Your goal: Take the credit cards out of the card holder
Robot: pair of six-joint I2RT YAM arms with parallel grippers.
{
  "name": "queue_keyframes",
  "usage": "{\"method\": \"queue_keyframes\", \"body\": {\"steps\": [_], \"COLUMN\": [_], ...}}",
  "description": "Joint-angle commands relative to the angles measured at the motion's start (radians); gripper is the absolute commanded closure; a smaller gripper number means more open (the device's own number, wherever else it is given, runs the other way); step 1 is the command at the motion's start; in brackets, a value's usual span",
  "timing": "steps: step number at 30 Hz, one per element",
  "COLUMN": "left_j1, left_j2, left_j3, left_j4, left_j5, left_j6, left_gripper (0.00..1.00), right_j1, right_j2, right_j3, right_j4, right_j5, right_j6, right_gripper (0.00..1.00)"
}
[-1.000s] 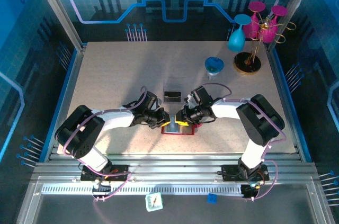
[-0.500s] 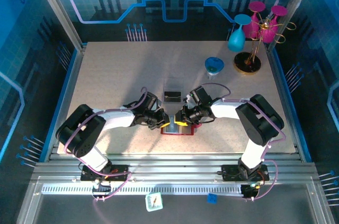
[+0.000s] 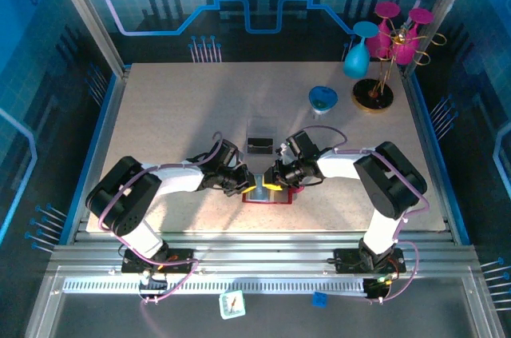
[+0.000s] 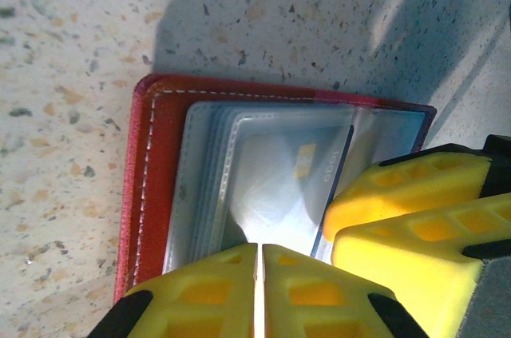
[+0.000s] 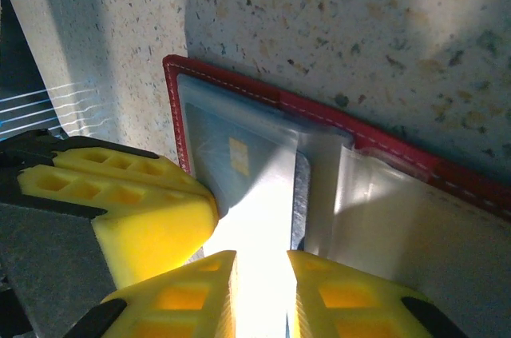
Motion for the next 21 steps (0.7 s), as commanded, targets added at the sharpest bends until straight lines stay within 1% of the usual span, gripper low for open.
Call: {"method": "queue_keyframes", "body": {"steps": [1,4,12,21], "left_j1": [0.005,0.004,0.005,0.006], "left_j2": [0.006,0.004,0.000,-0.009], "left_j3": [0.004,0.006,0.007,0.013], "left_j4": [-0.017,-0.020,-0.033,-0.043], "left_j5": [0.010,0.010,0.005,0.003], "left_j6": [0.021,0.023,0.027,0.029], "left_gripper": [0.90,0.90,0.89,0.88], "right_j1": [0.014,0.014,0.014,0.014], "right_j2": [0.020,0.022,-0.002,-0.024], "right_j3": [0.014,0.017,0.037,0.060], "right_j4": [0.016,0.003,-0.106,-0.149], "right_j5": [-0.015,-0.007,0.054,0.059], "right_j6": [0.004,-0.005,-0.065,-0.084], "right_gripper": [0.78,0.77,0.74,0.73]}}
